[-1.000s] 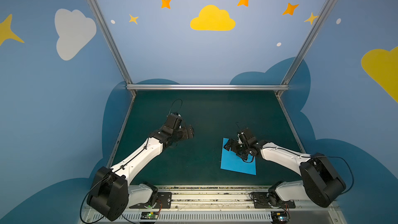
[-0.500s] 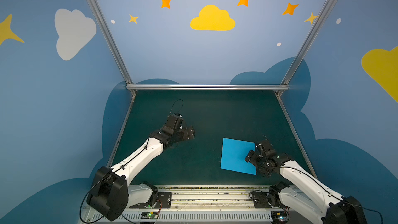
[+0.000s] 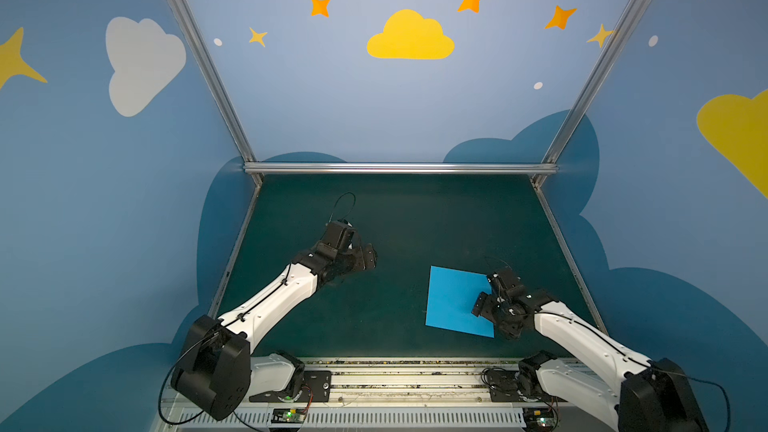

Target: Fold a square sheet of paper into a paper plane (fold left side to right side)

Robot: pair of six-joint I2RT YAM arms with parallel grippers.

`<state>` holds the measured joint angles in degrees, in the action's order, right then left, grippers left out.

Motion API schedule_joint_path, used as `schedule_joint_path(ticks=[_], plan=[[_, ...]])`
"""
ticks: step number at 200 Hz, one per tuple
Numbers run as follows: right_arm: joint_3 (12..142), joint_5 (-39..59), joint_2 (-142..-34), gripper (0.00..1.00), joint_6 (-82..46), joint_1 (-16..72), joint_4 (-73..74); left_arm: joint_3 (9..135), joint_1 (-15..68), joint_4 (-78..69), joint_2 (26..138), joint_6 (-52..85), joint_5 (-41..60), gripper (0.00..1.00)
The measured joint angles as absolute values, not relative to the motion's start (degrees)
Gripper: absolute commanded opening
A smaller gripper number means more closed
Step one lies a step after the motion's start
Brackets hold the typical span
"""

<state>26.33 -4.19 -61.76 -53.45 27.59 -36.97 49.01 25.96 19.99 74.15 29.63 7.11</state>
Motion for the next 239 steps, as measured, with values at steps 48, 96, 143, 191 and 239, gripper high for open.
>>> schedule_joint_path(ticks=[48, 96, 143, 191, 239], plan=[[32.1, -9.1, -72.2, 0.9, -57.1, 35.4, -38.5, 49.7, 26.0, 20.0, 75.1, 29.6, 7.1, 1.0], [35.2, -8.5, -75.5, 0.89, -57.7, 38.5, -37.3, 49.9, 26.0, 20.0, 75.1, 29.6, 7.1, 1.0], [34.4, 9.7, -69.9, 0.89, -58.6, 37.7, -13.7, 49.9, 26.7, 19.9, 75.2, 29.9, 7.1, 1.0], [33.9, 17.6, -63.7, 0.9, -57.2, 28.8, -8.4, 51.7, 29.2, 20.5, 79.0, 30.3, 7.5, 1.0], [33.3, 20.4, -63.5, 0.96, -49.6, 12.6, -14.0, 60.4, 36.6, 22.3, 88.9, 28.9, 7.4, 1.0]])
